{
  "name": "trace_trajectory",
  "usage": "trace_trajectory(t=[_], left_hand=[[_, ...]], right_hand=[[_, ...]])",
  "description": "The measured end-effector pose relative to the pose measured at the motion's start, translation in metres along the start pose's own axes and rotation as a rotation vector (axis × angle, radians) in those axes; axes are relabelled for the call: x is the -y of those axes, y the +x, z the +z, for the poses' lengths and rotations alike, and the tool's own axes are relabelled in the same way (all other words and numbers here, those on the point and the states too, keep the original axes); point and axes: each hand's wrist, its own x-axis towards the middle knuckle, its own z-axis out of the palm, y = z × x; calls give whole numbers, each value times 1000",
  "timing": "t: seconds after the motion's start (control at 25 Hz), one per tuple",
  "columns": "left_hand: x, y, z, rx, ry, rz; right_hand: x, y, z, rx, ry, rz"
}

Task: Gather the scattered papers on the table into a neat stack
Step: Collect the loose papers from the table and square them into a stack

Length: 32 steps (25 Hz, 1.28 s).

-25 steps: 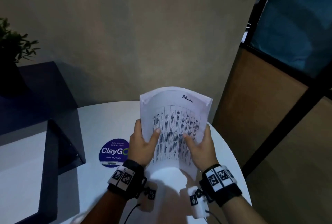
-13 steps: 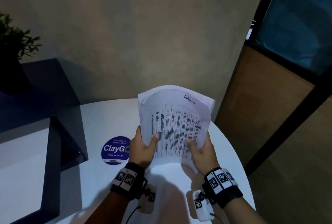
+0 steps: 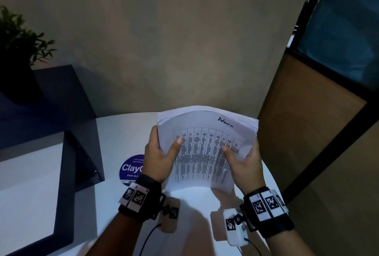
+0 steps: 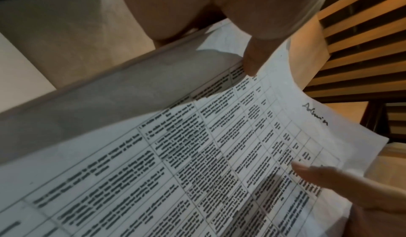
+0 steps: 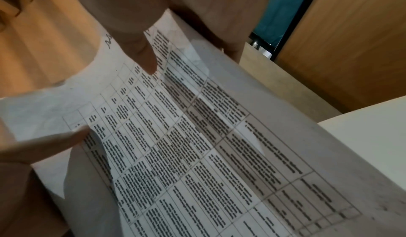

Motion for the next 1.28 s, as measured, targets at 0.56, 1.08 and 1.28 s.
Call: trace_trajectory(t=[0.56, 1.08, 1.28], left_hand=[[-21, -6, 2, 22, 11, 53], [6, 7, 3, -38, -67, 13], [13, 9, -2, -31, -73, -61]], right_hand=[[107, -12, 71, 422, -1037, -764], [116, 5, 25, 235, -1190, -539], [87, 36, -24, 91, -1100, -453]])
